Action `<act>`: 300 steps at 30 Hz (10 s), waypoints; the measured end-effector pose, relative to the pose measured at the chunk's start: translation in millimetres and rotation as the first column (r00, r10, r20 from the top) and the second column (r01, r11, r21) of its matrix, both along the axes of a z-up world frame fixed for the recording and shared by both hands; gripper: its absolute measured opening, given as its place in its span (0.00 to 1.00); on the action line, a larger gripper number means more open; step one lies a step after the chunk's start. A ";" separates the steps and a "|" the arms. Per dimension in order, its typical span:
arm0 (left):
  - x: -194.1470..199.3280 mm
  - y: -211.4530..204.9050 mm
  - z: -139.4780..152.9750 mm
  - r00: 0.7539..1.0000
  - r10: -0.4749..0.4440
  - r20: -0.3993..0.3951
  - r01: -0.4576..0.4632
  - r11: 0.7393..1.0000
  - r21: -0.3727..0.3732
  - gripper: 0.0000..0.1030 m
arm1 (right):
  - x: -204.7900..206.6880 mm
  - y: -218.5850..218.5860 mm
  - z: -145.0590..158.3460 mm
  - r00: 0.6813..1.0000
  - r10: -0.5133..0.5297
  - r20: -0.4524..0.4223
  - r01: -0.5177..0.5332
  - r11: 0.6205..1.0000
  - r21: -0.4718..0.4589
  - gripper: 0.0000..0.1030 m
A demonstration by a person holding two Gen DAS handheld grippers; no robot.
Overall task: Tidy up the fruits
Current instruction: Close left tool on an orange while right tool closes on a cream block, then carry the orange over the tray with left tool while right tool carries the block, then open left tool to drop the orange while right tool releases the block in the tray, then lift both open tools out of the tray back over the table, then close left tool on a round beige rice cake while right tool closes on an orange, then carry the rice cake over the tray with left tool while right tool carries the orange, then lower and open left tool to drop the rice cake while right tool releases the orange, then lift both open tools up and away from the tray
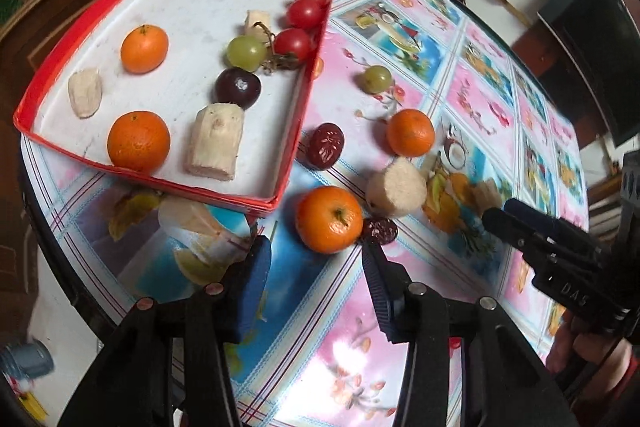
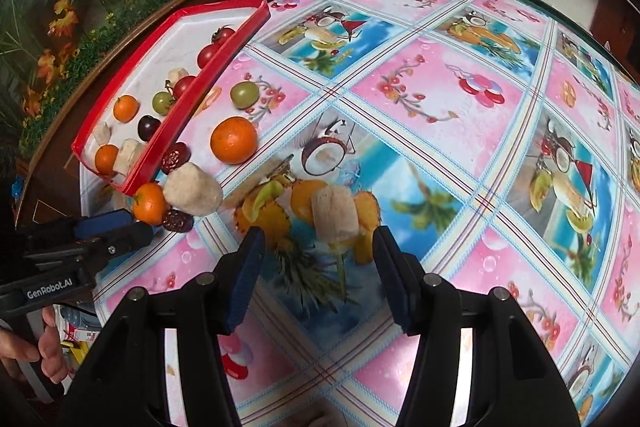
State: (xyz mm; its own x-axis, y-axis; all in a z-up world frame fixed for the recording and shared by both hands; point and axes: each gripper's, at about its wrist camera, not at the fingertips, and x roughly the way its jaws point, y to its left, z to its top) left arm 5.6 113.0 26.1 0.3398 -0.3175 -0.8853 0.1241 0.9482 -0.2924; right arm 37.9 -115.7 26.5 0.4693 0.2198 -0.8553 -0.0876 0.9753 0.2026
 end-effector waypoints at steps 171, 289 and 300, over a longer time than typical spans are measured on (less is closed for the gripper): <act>0.0 -33.4 43.9 0.956 -0.249 0.156 0.222 0.960 0.169 0.76 | 3.9 13.5 17.0 0.998 0.056 0.021 -0.057 0.998 0.040 0.74; 137.4 69.7 21.7 0.997 -0.038 0.072 0.038 0.999 0.000 0.35 | 204.4 166.8 5.7 0.971 0.236 -0.040 -0.230 0.967 0.106 0.38; 121.0 64.7 33.2 0.995 -0.023 0.095 0.022 1.000 0.014 0.44 | 180.7 155.5 29.6 0.973 0.229 0.012 -0.229 0.967 0.110 0.45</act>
State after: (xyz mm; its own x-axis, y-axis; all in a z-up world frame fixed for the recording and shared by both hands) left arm 126.6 177.7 59.3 0.4159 -0.3145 -0.8533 0.1725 0.9485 -0.2655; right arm 218.6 39.8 56.1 0.3946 0.4139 -0.8203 -0.3057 0.9011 0.3076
